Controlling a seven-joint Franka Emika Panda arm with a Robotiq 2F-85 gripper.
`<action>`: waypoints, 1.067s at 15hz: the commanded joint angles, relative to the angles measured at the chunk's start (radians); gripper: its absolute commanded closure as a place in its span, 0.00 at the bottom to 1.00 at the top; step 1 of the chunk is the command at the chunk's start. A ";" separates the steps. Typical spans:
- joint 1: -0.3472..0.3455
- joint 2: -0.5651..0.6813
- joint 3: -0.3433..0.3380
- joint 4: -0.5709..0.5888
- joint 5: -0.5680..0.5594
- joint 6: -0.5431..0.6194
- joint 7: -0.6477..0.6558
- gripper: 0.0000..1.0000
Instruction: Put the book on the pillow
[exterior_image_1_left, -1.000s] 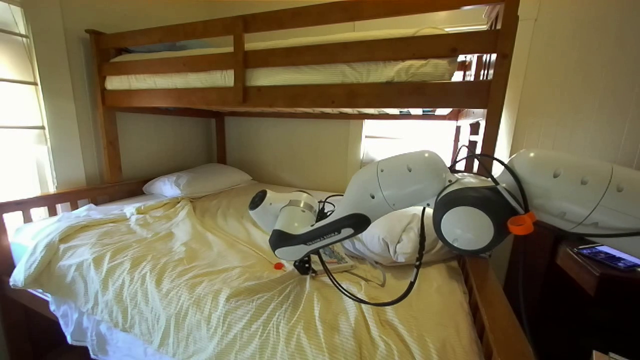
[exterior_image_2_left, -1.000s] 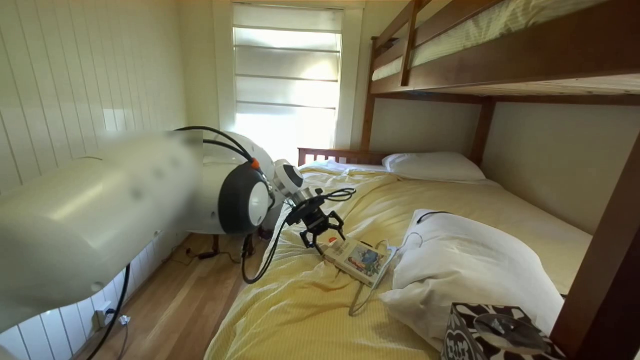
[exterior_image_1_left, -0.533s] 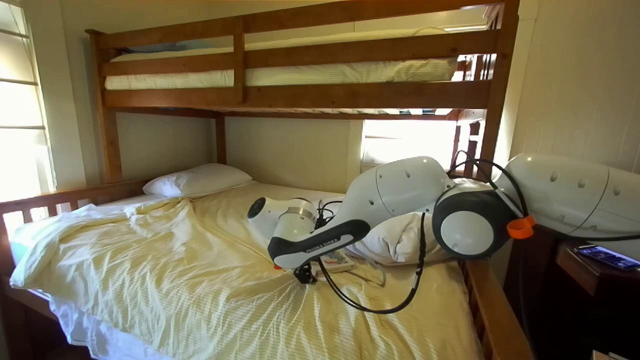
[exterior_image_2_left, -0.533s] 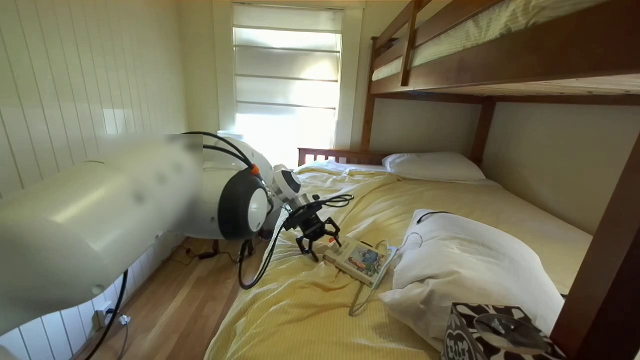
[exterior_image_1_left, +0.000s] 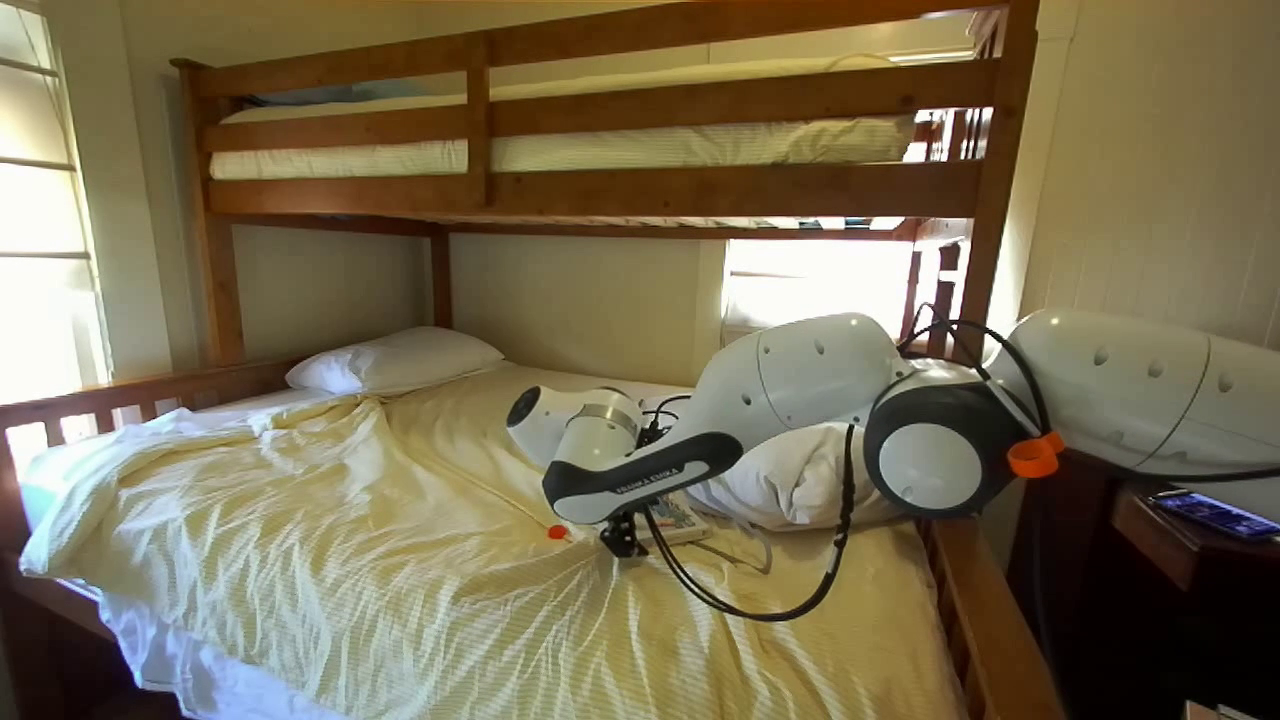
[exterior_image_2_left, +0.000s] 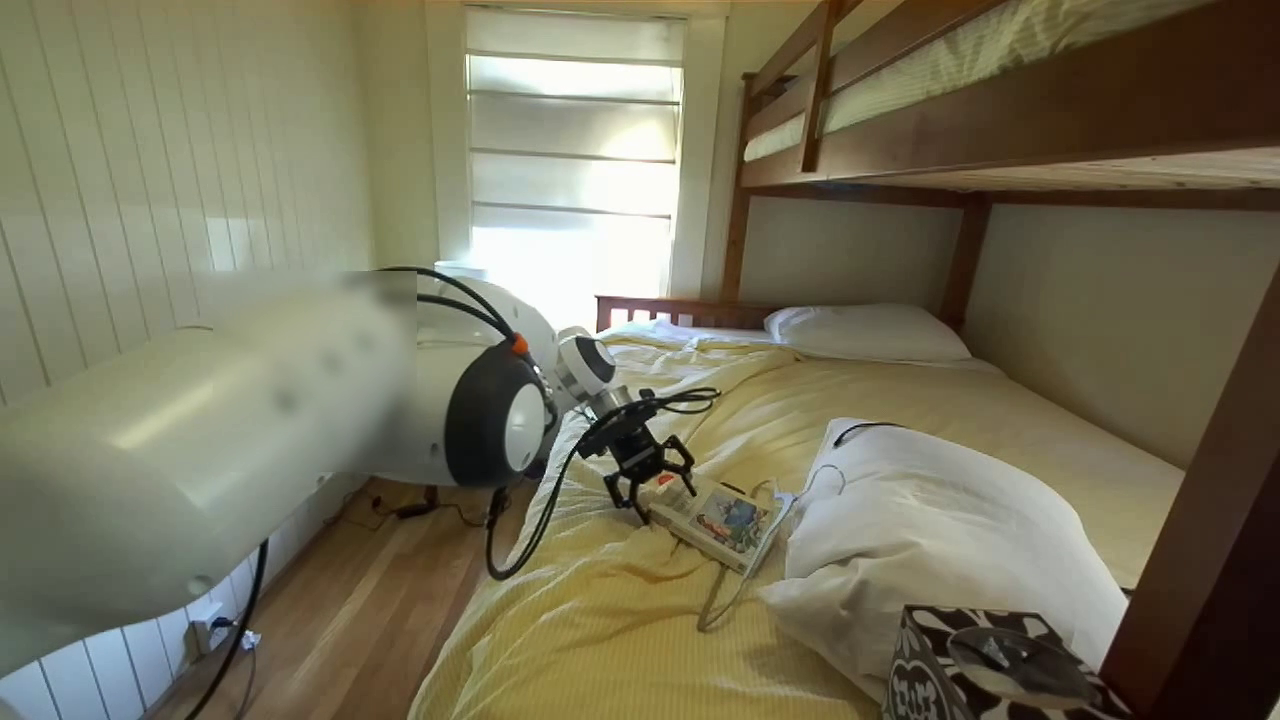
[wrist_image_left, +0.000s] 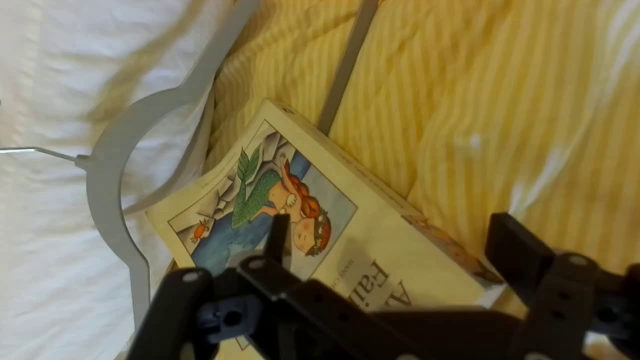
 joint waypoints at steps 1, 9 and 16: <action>-0.018 0.037 0.008 0.076 0.029 -0.055 -0.008 0.00; -0.008 0.034 0.013 0.099 0.022 -0.085 -0.007 0.00; 0.004 0.058 0.016 0.106 0.018 -0.122 -0.002 0.00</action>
